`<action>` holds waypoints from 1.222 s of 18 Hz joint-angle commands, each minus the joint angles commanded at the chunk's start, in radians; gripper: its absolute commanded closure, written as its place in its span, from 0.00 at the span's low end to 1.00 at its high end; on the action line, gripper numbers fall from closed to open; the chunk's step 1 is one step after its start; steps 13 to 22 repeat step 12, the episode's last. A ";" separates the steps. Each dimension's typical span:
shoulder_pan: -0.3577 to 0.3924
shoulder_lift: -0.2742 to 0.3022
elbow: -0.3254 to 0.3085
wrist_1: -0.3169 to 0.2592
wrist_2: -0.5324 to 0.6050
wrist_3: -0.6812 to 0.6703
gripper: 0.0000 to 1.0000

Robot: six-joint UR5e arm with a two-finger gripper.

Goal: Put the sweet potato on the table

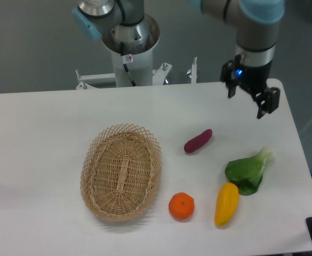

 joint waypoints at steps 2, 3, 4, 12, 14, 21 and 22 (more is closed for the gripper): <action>0.000 0.005 -0.002 0.002 -0.006 0.000 0.00; 0.000 0.005 -0.006 0.005 -0.009 -0.001 0.00; -0.001 0.005 -0.009 0.008 -0.009 -0.006 0.00; -0.008 0.005 -0.014 0.029 -0.048 -0.037 0.00; -0.008 0.005 -0.014 0.029 -0.048 -0.037 0.00; -0.008 0.005 -0.014 0.029 -0.048 -0.037 0.00; -0.008 0.005 -0.014 0.029 -0.048 -0.037 0.00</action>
